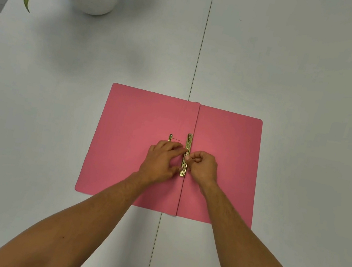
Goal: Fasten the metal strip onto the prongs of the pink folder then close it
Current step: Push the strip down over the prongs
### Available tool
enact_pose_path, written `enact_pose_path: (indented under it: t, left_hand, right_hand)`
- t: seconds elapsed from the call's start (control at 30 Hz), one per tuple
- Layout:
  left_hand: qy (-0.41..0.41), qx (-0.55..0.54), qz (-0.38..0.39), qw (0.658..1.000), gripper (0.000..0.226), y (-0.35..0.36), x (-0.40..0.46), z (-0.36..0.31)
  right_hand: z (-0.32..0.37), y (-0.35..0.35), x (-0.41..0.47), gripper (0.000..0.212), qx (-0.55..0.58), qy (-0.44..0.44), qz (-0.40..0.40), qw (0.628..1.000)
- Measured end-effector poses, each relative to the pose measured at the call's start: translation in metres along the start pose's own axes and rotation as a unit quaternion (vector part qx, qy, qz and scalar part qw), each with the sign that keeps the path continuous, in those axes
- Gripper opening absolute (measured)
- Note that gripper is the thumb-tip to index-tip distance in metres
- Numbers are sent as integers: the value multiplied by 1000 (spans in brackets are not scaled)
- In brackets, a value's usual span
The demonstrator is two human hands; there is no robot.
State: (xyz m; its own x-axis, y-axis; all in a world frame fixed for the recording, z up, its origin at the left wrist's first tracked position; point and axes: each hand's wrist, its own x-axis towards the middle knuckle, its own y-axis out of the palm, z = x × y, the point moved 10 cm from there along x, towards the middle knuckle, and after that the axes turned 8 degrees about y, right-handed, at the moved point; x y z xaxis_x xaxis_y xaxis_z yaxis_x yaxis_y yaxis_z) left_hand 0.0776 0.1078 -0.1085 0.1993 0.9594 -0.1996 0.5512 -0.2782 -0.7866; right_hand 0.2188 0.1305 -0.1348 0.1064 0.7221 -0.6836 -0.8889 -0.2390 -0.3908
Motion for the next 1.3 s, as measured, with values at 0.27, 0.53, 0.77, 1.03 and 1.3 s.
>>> enact_pose_path:
  t: [0.27, 0.53, 0.77, 1.03, 1.3]
  left_hand:
    - [-10, 40, 38, 998, 73, 4, 2, -3]
    - [-5, 84, 73, 994, 74, 5, 5, -9]
    - [3, 106, 93, 990, 77, 5, 5, -13]
    - [7, 115, 98, 989, 78, 6, 6, -13]
    - [23, 135, 94, 986, 73, 7, 5, -15]
  right_hand:
    - [5, -4, 0, 21, -48, -28, -31, 998]
    - [9, -2, 2, 20, -76, -36, -37, 996]
    - [39, -13, 4, 10, -49, -107, -45, 992]
    - [83, 8, 10, 9, -155, -193, 8, 969]
    - [94, 19, 19, 12, -256, -204, 11, 945]
